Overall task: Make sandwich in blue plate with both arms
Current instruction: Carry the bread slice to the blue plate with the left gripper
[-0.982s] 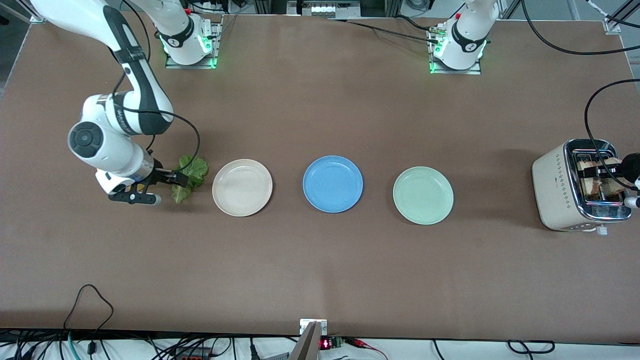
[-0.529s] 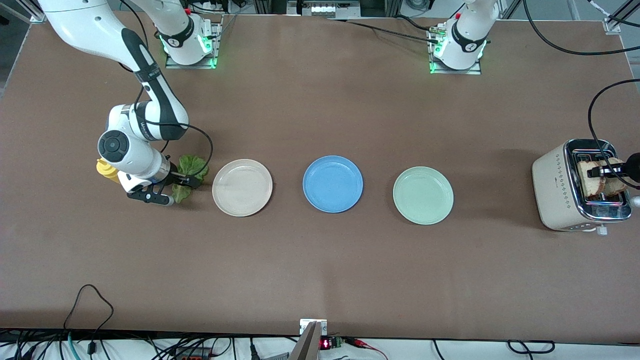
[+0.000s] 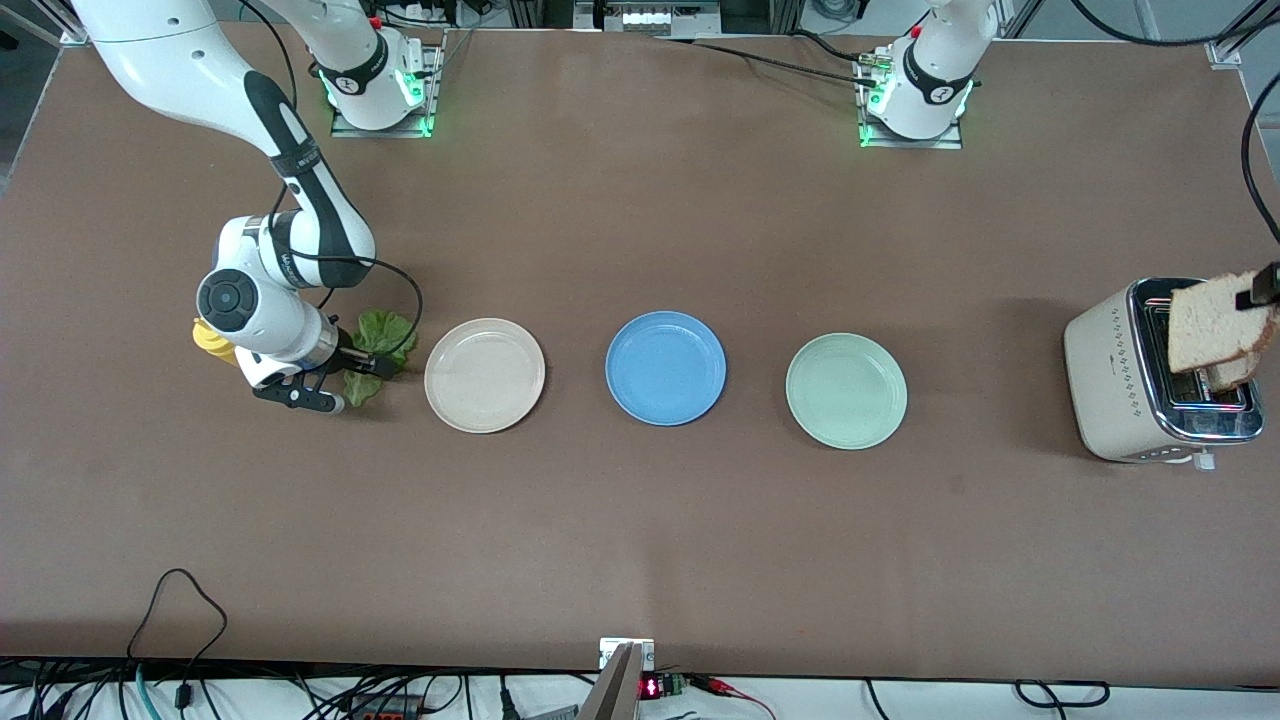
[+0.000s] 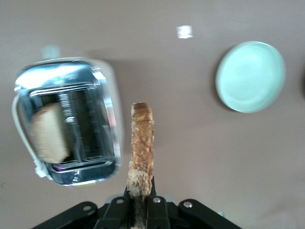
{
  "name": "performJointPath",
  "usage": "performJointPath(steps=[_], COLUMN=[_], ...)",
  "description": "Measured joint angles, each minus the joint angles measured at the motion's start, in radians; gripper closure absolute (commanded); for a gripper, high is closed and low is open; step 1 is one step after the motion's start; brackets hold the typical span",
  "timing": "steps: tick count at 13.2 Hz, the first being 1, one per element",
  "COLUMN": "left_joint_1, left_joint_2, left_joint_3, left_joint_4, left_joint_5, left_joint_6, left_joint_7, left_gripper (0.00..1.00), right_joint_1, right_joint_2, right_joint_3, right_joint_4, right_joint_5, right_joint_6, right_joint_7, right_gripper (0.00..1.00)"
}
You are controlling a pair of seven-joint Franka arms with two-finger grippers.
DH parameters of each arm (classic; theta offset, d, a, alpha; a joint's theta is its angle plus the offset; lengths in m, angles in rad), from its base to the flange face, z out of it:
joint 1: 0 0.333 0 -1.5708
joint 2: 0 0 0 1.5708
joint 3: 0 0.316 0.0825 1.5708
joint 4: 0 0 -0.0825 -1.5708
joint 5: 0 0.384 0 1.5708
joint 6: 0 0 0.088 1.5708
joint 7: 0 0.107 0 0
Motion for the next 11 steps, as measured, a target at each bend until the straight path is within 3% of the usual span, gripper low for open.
performJointPath(steps=[3, 8, 9, 11], left_joint_1=[-0.010, -0.082, -0.124, -0.230], left_joint_2=[-0.004, 0.072, 0.099, 0.177], left_joint_3=[-0.190, -0.457, -0.476, -0.481], left_joint_4=[-0.039, -0.196, -0.215, -0.232], left_joint_5=[-0.071, -0.103, -0.103, -0.104], left_joint_6=[-0.009, 0.296, 0.349, 0.473], left_joint_7=[-0.167, -0.492, -0.546, -0.654], left_gripper=[0.99, 0.99, 0.99, 0.99], right_joint_1=[-0.002, -0.002, -0.001, -0.001], right_joint_2=[0.003, 0.011, 0.011, 0.011], right_joint_3=[0.000, 0.000, 0.001, 0.001], right_joint_4=[0.000, 0.002, 0.002, 0.004], right_joint_5=[0.000, 0.000, 0.000, 0.000], right_joint_6=[0.001, 0.002, 0.002, 0.002], right_joint_7=[0.000, 0.000, 0.000, 0.000], right_gripper=[0.43, 0.93, 1.00, 1.00])
